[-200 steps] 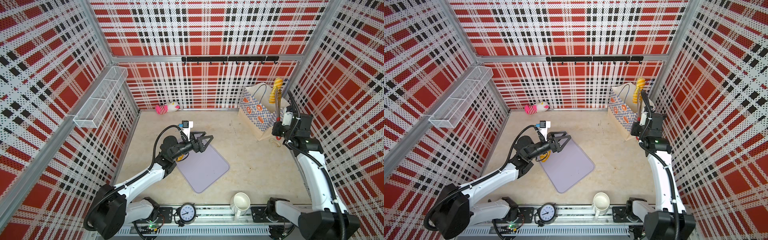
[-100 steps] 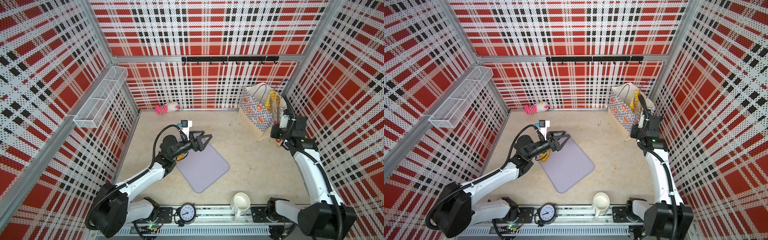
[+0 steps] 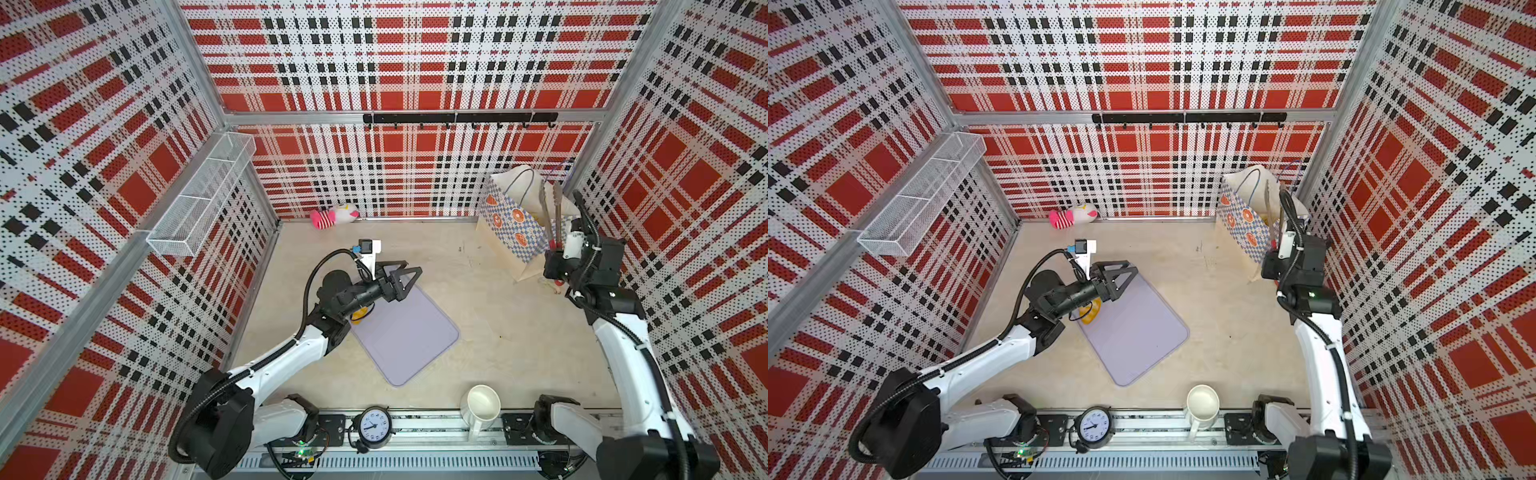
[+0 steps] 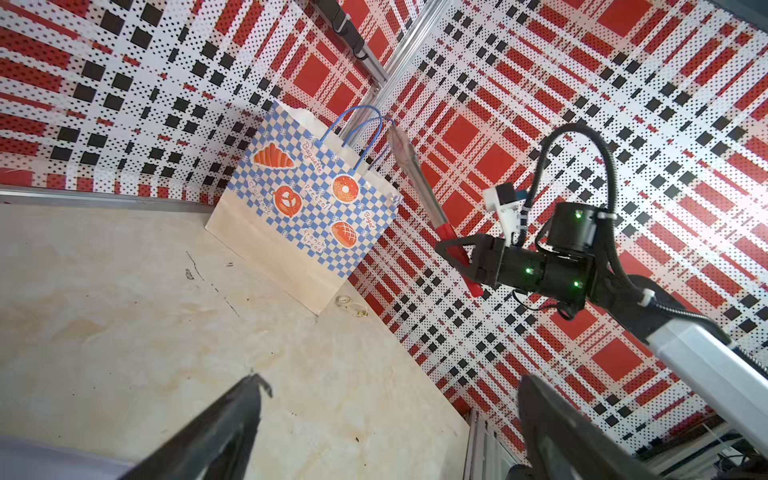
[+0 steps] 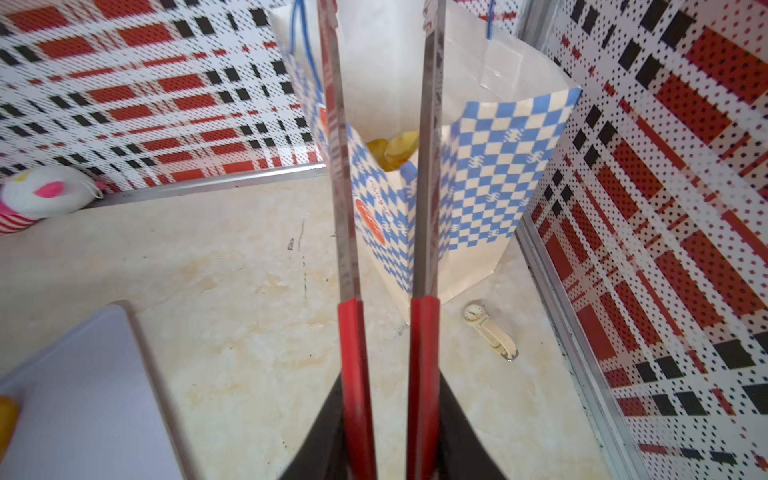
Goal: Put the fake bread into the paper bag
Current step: 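Open the tongs with the right gripper to drop the spiral bun into the bag, then swing the empty tongs with the right gripper toward the striped oval bun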
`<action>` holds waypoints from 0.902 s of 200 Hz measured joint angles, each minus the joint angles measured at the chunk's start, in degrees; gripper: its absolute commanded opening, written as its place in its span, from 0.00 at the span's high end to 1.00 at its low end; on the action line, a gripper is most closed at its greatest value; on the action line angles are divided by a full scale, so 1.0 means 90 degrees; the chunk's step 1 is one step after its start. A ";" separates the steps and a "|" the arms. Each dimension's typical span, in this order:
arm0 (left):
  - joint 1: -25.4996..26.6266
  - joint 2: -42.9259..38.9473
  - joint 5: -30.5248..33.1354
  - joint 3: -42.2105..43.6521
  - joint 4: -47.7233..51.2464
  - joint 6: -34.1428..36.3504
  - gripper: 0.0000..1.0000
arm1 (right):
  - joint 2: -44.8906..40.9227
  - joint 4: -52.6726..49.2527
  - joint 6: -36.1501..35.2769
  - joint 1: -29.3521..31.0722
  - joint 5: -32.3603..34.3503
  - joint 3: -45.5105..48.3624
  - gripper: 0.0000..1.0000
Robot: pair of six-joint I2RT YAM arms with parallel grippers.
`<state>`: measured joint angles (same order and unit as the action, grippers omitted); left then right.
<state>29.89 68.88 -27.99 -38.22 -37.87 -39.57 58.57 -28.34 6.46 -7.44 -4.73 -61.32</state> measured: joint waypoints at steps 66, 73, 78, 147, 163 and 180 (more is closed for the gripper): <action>-0.0765 -0.0699 0.0306 0.0367 0.0957 -0.0440 0.02 | -0.1438 0.1428 -0.0862 0.1127 -0.1229 0.1710 0.71; -0.0823 -0.0814 0.0379 0.0372 0.1207 -0.0427 0.02 | -0.1401 0.1496 -0.1049 0.1464 -0.1256 0.1807 0.71; -0.0852 -0.0901 0.0461 0.0372 0.1409 -0.0406 0.02 | -0.1355 0.1518 -0.1171 0.1678 -0.1277 0.1853 0.70; -0.1804 -0.2259 0.1345 0.0542 0.4126 -0.0143 0.02 | 0.0117 0.1608 -0.3092 0.4197 -0.0857 0.1892 0.69; -0.2203 -0.2618 0.1365 0.0736 0.4464 -0.0192 0.02 | 0.0471 0.1583 -0.3553 0.4580 -0.0724 0.1860 0.69; -0.2557 -0.2837 0.1355 0.0903 0.4765 -0.0245 0.02 | 0.0806 0.1474 -0.3895 0.4850 -0.0583 0.1732 0.69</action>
<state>6.87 43.35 -15.79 -30.09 5.02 -41.78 65.82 -15.07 -28.60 36.21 -9.98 -45.74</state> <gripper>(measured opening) 0.982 0.313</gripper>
